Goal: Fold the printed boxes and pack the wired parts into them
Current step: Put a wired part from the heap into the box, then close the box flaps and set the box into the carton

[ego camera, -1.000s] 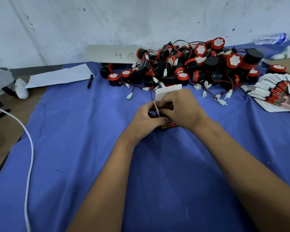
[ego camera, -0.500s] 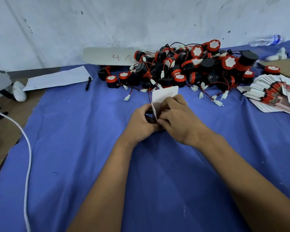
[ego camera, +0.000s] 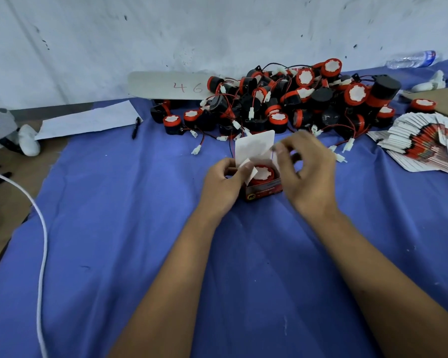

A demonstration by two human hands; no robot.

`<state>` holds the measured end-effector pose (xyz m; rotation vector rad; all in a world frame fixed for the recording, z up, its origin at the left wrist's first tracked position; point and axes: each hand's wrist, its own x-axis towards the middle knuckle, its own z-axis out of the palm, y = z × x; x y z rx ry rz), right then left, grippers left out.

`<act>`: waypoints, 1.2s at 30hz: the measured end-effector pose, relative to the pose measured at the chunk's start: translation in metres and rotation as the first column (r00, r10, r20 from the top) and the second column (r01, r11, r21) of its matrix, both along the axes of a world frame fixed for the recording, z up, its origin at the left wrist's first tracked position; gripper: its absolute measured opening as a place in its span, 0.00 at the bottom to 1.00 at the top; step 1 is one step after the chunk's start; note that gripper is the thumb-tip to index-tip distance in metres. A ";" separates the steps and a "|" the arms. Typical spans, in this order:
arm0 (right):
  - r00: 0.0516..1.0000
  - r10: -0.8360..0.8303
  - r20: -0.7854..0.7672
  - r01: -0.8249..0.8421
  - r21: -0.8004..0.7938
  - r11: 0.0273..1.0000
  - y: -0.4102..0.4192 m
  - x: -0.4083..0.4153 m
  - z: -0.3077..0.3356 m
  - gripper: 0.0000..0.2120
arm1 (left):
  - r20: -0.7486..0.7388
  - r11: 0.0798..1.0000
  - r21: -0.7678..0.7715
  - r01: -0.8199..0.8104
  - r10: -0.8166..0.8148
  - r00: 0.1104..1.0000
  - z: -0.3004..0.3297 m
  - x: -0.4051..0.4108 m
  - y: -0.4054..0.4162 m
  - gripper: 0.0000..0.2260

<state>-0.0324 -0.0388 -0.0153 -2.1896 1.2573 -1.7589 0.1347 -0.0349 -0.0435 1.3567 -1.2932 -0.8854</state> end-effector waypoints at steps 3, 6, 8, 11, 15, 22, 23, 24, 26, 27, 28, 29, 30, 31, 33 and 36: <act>0.969 -0.108 0.221 0.025 0.351 0.936 -0.012 -0.005 -0.005 0.07 | 0.057 0.996 -0.034 -0.083 0.085 0.995 -0.003 -0.007 -0.002 0.05; 0.826 0.018 0.563 -0.442 0.630 0.639 -0.016 -0.005 -0.009 0.06 | 0.047 0.990 -0.061 -0.129 0.132 0.990 -0.002 -0.010 -0.002 0.06; 0.812 0.112 0.573 -0.524 0.631 0.572 -0.017 -0.007 -0.013 0.12 | 0.006 0.987 -0.069 -0.144 0.145 0.989 -0.001 -0.007 -0.001 0.07; 0.836 0.186 0.517 -0.525 0.651 0.548 -0.015 -0.002 -0.018 0.23 | -0.051 0.990 -0.088 -0.110 0.106 0.993 0.001 0.000 0.000 0.08; 0.862 0.279 0.422 -0.503 0.653 0.566 -0.012 0.007 -0.020 0.18 | -0.119 0.988 -0.129 -0.087 0.071 0.990 0.004 0.008 0.002 0.13; 0.789 0.467 0.399 -0.604 0.642 0.473 -0.009 0.001 -0.015 0.17 | -0.038 0.982 -0.187 0.004 -0.012 0.999 0.004 0.020 0.008 0.17; 0.812 0.443 0.380 -0.575 0.649 0.498 -0.009 0.002 -0.015 0.17 | -0.051 0.988 -0.144 0.048 -0.056 0.997 0.006 0.025 0.009 0.17; 0.841 0.425 0.334 -0.532 0.650 0.543 -0.009 0.002 -0.015 0.14 | -0.074 0.991 -0.097 0.097 -0.104 0.992 0.007 0.029 0.009 0.17; 0.884 0.408 0.229 -0.451 0.647 0.614 -0.008 0.003 -0.018 0.10 | -0.131 0.982 -0.018 0.187 -0.187 0.973 0.010 0.039 0.010 0.18; 0.894 0.408 0.188 -0.426 0.641 0.638 -0.008 0.002 -0.019 0.12 | -0.151 0.977 0.003 0.215 -0.212 0.965 0.011 0.042 0.011 0.17; 0.899 0.408 0.157 -0.409 0.630 0.660 -0.009 0.002 -0.021 0.14 | -0.149 0.974 0.008 0.225 -0.221 0.964 0.010 0.043 0.013 0.15; 0.904 0.409 0.124 -0.395 0.609 0.688 -0.010 0.001 -0.022 0.16 | -0.118 0.976 -0.006 0.219 -0.218 0.969 0.010 0.042 0.016 0.13; 0.906 0.416 0.084 -0.383 0.584 0.716 -0.011 0.001 -0.021 0.17 | -0.069 0.977 -0.034 0.209 -0.211 0.975 0.008 0.042 0.019 0.10; 0.908 0.419 0.024 -0.360 0.559 0.747 -0.011 0.000 -0.021 0.18 | -0.023 0.977 -0.063 0.205 -0.207 0.978 0.005 0.041 0.021 0.08; 0.908 0.399 -0.131 -0.286 0.502 0.816 -0.012 -0.002 -0.020 0.20 | 0.047 0.971 -0.103 0.217 -0.213 0.976 -0.001 0.041 0.022 0.11; 0.894 0.421 -0.154 -0.310 0.467 0.828 -0.013 -0.003 -0.020 0.21 | 0.145 0.967 -0.130 0.219 -0.200 0.969 -0.003 0.043 0.022 0.14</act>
